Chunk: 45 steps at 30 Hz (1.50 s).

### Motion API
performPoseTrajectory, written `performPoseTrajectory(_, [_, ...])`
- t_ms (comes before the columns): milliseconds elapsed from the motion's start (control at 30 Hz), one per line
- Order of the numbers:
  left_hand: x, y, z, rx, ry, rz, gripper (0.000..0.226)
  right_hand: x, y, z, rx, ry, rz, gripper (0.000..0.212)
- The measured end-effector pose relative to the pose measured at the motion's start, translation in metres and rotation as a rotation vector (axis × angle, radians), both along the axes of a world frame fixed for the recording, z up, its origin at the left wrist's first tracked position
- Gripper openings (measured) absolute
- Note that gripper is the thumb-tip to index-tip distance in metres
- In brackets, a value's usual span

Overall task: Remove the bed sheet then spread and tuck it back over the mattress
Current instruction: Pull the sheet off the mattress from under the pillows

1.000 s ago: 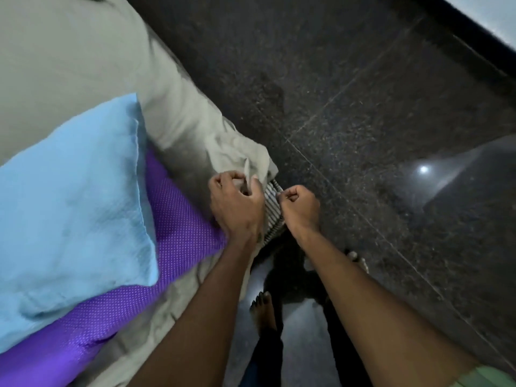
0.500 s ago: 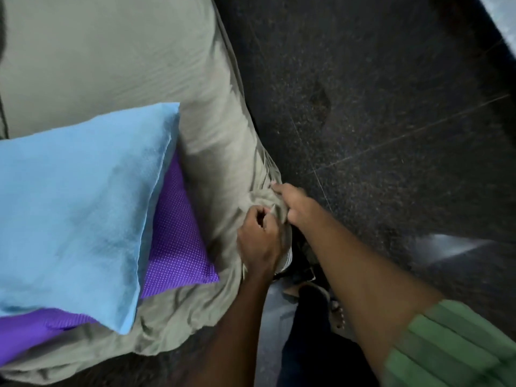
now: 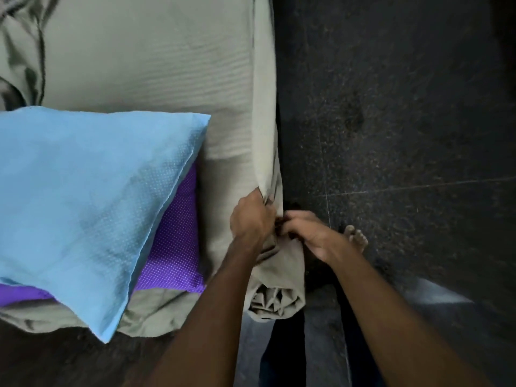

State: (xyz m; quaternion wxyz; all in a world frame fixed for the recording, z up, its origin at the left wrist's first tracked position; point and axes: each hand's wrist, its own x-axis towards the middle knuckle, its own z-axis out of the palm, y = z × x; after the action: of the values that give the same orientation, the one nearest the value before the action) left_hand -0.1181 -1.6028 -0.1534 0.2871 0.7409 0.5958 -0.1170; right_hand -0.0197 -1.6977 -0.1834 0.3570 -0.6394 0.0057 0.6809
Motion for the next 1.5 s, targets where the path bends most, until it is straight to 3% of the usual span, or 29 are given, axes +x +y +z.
performPoseTrajectory(67, [0.001,-0.005,0.003,0.045,0.023,-0.038,0.035,0.021,0.027,-0.002,-0.010,-0.210,-0.235,0.020])
performPoseTrajectory(133, [0.004,-0.014,0.004,0.048,0.035,-0.074,0.037,0.038,0.067,0.000,0.008,-0.118,-0.278,0.012])
performPoseTrajectory(200, [0.006,-0.017,0.000,0.025,0.031,-0.054,0.037,0.047,0.102,0.001,0.014,-0.087,-0.093,0.024])
performPoseTrajectory(267, [0.012,-0.014,-0.005,0.054,0.014,0.071,0.041,0.057,0.127,0.006,0.071,-0.161,0.014,0.017])
performPoseTrajectory(400, [0.045,-0.003,0.007,0.267,-0.094,0.464,0.082,0.074,0.145,0.036,0.400,0.077,0.254,0.022])
performPoseTrajectory(433, [0.054,0.002,0.013,0.327,-0.139,0.532,0.080,0.080,0.146,0.046,0.449,0.158,0.360,0.021])
performPoseTrajectory(533, [0.073,0.019,0.028,0.370,-0.130,0.572,0.044,0.103,0.150,0.057,0.511,0.330,0.474,0.016])
performPoseTrajectory(600, [0.080,0.030,0.032,0.295,-0.086,0.570,0.037,0.128,0.156,0.052,0.414,0.161,0.390,0.012])
performPoseTrajectory(700, [0.082,0.045,0.029,0.166,-0.045,0.459,0.028,0.153,0.170,0.032,0.182,-0.129,0.230,0.031])
performPoseTrajectory(800, [0.079,0.062,0.009,-0.063,0.041,0.265,0.031,0.159,0.191,0.022,0.121,-0.151,0.310,0.024])
performPoseTrajectory(867, [0.078,0.070,0.001,-0.152,0.047,0.251,0.036,0.151,0.209,0.021,0.114,-0.118,0.357,0.017])
performPoseTrajectory(933, [0.079,0.080,0.000,-0.097,-0.019,0.354,0.034,0.138,0.228,0.018,0.110,-0.126,0.331,0.018])
performPoseTrajectory(1133, [0.093,0.151,-0.004,0.106,-0.204,0.617,0.037,0.142,0.293,-0.011,0.090,-0.408,0.331,0.006])
performPoseTrajectory(1333, [0.127,0.256,-0.028,0.215,-0.270,0.537,0.034,0.179,0.395,-0.023,0.148,-0.822,0.372,0.009])
performPoseTrajectory(1500, [0.142,0.318,-0.046,0.257,-0.288,0.420,0.032,0.195,0.461,-0.035,0.345,-1.067,0.461,0.034])
